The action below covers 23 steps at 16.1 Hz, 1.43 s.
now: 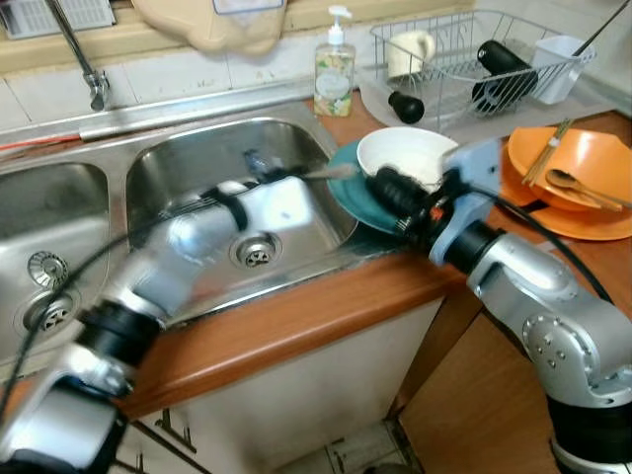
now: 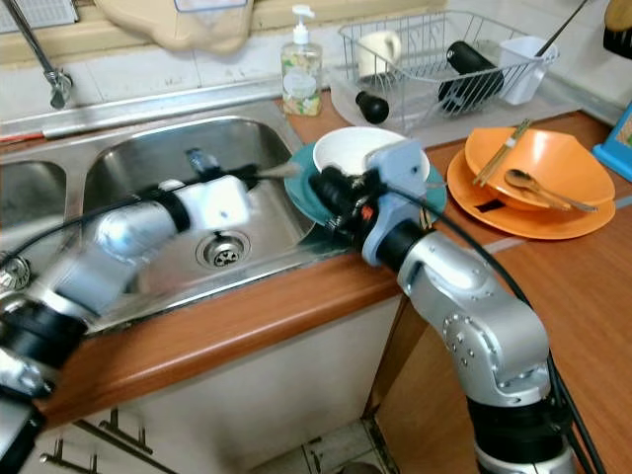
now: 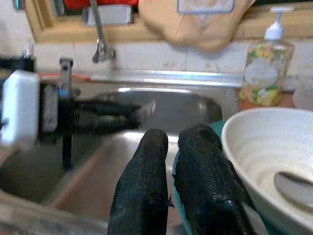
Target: Kitchen organization
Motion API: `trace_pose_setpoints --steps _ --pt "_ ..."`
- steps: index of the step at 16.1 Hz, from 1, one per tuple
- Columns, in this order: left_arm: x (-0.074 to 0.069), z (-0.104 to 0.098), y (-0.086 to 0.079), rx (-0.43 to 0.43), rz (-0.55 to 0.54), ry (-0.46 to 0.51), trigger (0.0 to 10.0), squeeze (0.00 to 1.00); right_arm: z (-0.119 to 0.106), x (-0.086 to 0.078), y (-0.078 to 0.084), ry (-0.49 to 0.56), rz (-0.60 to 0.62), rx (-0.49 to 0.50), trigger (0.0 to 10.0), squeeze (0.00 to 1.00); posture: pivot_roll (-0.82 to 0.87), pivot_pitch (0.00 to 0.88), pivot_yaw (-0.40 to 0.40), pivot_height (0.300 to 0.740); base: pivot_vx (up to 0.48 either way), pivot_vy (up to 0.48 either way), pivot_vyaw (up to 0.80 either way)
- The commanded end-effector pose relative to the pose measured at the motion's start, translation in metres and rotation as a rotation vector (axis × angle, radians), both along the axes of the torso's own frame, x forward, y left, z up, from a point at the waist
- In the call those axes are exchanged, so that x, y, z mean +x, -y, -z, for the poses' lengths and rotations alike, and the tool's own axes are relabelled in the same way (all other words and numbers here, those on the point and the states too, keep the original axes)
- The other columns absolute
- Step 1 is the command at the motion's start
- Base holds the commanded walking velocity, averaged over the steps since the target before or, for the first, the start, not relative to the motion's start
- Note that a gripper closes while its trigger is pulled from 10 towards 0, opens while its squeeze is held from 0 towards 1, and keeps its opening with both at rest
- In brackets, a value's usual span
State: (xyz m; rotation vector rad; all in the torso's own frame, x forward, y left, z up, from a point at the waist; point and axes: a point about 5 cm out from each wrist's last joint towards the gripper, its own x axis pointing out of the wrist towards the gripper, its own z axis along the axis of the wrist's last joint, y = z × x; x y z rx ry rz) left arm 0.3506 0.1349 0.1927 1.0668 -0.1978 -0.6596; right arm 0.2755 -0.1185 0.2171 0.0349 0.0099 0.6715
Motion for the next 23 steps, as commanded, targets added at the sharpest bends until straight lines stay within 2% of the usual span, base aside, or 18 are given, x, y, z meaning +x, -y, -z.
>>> trace_pose_setpoints --steps 1,3,4,6,10,11,12,14,18,20,21,22,23 --pt "0.007 0.006 -0.014 0.047 -0.049 -0.062 0.0 0.00 0.005 -0.004 -0.005 -0.024 -0.039 -0.042 10.0 0.00 -0.15 0.000 0.054 0.740 0.000 0.000 0.00" --pt "0.011 0.018 -0.023 0.097 -0.075 -0.137 0.0 0.00 0.008 -0.007 -0.007 -0.036 -0.072 -0.078 10.0 0.00 -0.15 0.000 0.054 0.740 0.000 0.000 0.00" --pt "0.012 0.023 -0.028 0.098 -0.092 -0.177 1.2 0.00 0.009 -0.008 -0.009 -0.041 -0.087 -0.089 10.0 0.00 -0.16 0.000 0.056 0.740 0.000 0.000 0.00" --pt "0.016 0.039 -0.041 0.145 -0.151 -0.287 10.0 0.00 0.012 -0.012 -0.012 -0.055 -0.137 -0.120 10.0 0.00 -0.16 0.000 0.054 0.740 0.000 0.000 0.00" --pt "0.022 0.053 -0.041 0.169 -0.180 -0.392 10.0 0.00 0.017 -0.016 -0.016 -0.080 -0.184 -0.169 10.0 0.00 -0.16 0.000 0.055 0.740 0.000 0.000 0.00" --pt "0.021 0.061 -0.040 0.172 -0.172 -0.452 10.0 0.19 0.019 -0.016 -0.015 -0.088 -0.179 -0.182 10.0 0.00 -0.16 0.000 0.056 0.740 0.000 0.000 0.00" --pt "0.020 0.063 -0.040 0.172 -0.170 -0.469 10.0 1.00 0.019 -0.016 -0.015 -0.090 -0.178 -0.183 10.0 0.00 -0.16 0.000 0.057 0.740 0.000 0.000 0.00" --pt "0.019 0.068 -0.041 0.178 -0.171 -0.496 10.0 1.00 0.020 -0.016 -0.014 -0.094 -0.176 -0.188 10.0 0.00 -0.17 0.000 0.057 0.740 0.000 0.000 0.00" --pt "0.019 0.068 -0.043 0.171 -0.170 -0.481 10.0 1.00 0.020 -0.016 -0.014 -0.091 -0.174 -0.187 10.0 0.00 -0.16 0.000 0.050 0.740 0.000 0.000 0.00" --pt "0.019 0.065 -0.048 0.169 -0.185 -0.441 10.0 1.00 0.016 -0.012 -0.010 -0.068 -0.143 -0.164 10.0 0.00 -0.16 0.000 0.050 0.740 0.000 0.000 0.00" --pt "0.019 0.062 -0.049 0.139 -0.185 -0.423 10.0 0.00 0.010 -0.005 -0.003 -0.031 -0.077 -0.145 10.0 0.00 -0.16 0.000 0.048 0.740 0.000 0.000 0.00" --pt "0.018 0.057 -0.049 0.091 -0.177 -0.400 10.0 0.00 0.002 0.002 0.005 0.020 0.003 -0.117 10.0 0.99 -0.16 0.000 0.046 0.740 0.000 0.000 0.00" --pt "0.018 0.056 -0.048 0.070 -0.172 -0.391 10.0 0.00 -0.001 0.004 0.008 0.038 0.029 -0.106 10.0 0.99 -0.16 0.000 0.046 0.740 0.000 0.000 0.00"
